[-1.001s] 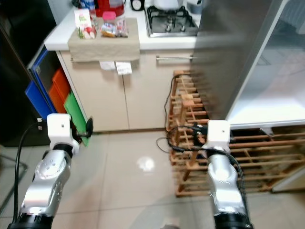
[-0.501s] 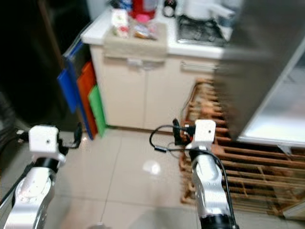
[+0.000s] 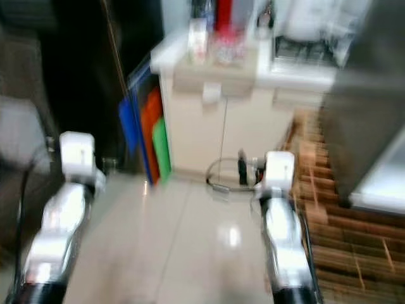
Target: Restocking fridge
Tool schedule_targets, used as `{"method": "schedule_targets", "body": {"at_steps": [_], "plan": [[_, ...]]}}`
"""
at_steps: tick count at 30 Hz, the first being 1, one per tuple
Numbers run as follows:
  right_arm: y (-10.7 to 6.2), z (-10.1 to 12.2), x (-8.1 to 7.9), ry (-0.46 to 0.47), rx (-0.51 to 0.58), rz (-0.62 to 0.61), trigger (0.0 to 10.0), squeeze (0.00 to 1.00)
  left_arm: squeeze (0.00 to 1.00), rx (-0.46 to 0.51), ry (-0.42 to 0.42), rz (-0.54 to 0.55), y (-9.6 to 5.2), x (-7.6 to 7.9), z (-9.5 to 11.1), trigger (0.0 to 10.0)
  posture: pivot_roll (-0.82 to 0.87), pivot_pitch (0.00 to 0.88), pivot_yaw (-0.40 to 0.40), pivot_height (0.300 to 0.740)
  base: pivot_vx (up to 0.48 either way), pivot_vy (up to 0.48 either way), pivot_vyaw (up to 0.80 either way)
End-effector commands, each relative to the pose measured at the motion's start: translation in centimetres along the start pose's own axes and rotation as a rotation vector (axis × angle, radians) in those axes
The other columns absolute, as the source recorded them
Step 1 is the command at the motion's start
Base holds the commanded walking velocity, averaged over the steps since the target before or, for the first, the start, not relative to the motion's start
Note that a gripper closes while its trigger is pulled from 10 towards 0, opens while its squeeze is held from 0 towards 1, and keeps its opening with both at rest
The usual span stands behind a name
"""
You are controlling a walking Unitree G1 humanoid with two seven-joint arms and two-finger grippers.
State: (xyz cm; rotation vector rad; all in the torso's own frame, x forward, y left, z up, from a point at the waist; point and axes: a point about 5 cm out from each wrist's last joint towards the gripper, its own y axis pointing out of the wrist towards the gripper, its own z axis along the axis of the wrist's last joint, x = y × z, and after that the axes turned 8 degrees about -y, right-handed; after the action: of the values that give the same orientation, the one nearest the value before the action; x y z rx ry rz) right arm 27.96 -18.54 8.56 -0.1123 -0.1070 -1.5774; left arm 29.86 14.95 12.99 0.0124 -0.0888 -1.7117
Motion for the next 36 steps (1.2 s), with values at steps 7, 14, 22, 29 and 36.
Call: {"method": "schedule_targets", "body": {"at_steps": [7,14,22,29,36], "plan": [[1.4,1.5,-0.9,0.006,0.054,0.033,10.0,0.0,0.0,0.023,-0.016,-0.028,1.0,0.5,0.3,10.0,-0.03,0.0,0.01,0.74,0.48,0.0,0.0],[1.1,1.2,-1.4,0.019,0.049,0.034,10.0,0.0,0.0,0.026,-0.007,-0.066,1.4,0.4,0.7,10.0,-0.02,0.0,0.03,0.74,0.48,0.0,0.0],[1.0,0.9,-1.8,0.041,0.04,0.033,10.0,0.0,0.0,0.041,-0.021,-0.045,1.2,0.2,1.0,10.0,-0.01,0.0,0.038,0.74,0.463,0.0,0.0],[1.4,3.7,-1.8,0.026,0.159,0.046,10.0,0.0,0.0,0.126,-0.019,0.041,1.4,-0.6,2.6,10.0,-0.01,0.0,0.028,0.74,0.442,0.0,0.0],[1.7,3.8,-1.9,0.029,0.156,0.055,10.0,0.0,0.0,0.125,-0.039,0.063,1.2,-0.8,2.7,10.0,0.0,0.0,0.021,0.74,0.412,0.097,0.0]]}}
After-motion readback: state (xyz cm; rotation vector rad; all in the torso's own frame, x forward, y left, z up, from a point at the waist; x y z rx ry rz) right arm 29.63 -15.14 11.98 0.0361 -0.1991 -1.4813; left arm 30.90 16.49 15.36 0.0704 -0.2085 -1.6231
